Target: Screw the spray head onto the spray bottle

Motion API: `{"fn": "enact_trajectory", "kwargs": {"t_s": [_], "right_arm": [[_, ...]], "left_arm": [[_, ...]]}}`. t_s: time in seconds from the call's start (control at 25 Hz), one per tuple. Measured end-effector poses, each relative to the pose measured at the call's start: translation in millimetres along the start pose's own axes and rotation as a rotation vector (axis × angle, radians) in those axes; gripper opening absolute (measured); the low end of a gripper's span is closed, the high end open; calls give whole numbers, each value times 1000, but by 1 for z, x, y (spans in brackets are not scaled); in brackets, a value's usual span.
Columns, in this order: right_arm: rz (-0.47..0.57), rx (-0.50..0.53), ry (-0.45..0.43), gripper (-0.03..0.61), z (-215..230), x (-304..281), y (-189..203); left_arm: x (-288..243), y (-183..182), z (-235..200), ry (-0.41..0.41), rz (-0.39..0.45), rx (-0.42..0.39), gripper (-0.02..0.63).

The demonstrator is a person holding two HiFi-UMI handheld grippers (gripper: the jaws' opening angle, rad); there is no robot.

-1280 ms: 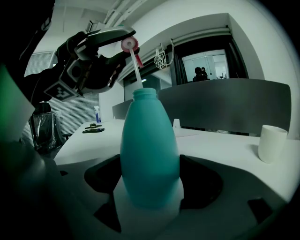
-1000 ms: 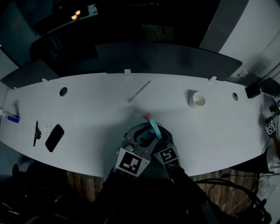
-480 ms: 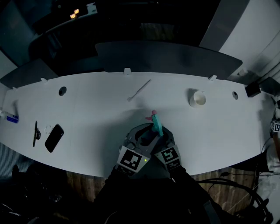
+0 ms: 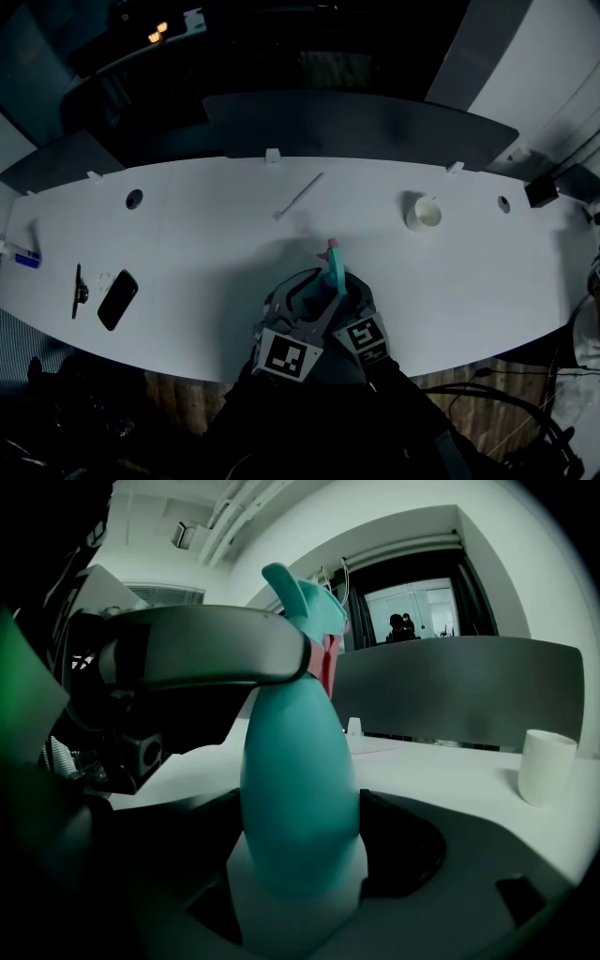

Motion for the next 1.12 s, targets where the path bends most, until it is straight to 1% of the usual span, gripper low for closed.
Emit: {"fn": "enact_trajectory", "kwargs": {"t_s": [0.16,0.28,0.36,0.52,0.56,0.6,0.72,0.8,0.96,1.04,1.12], "right_arm": [[-1,3,2,388,0,1,-1],[0,0,7,387,0,1,-1],[0,-2,9,387,0,1,-1],[0,-1,9,387,1,1,-2],[0,-1,9,387,1,0,-2],[0,-1,10,387,1,0,-2],[0,-3,9,387,1,1,-2],[-1,-2,9,387,0,1,-2],[-3,21,-3,387,-3,0,-2],[-4,30,-8,387,-4,1,-2],[-4,28,-7,387,-4,1,-2]], "left_arm": [[6,-14,0,-71,-22,-85,241],[-1,-19,3,-123,-45,-149,253],[-7,-20,3,-144,-55,-167,253],[-14,-23,-2,-158,-54,-110,247],[-14,-25,-2,-156,-49,-107,224],[-13,-26,-2,-153,-41,-112,185],[-9,-29,5,-147,-12,-135,116],[-5,-28,7,-154,3,-124,95],[3,-27,6,-172,33,-74,95],[6,-28,6,-184,61,-55,95],[7,-29,4,-201,107,1,95]]}}
Point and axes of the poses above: the fingertips, and each gripper's own axes: x backward along the fingers, z to its right, y out of its underside, the point moved 3 cm from there along x, backward along the fingers, and after that the axes turned 8 degrees about z, right-handed, at the moved point
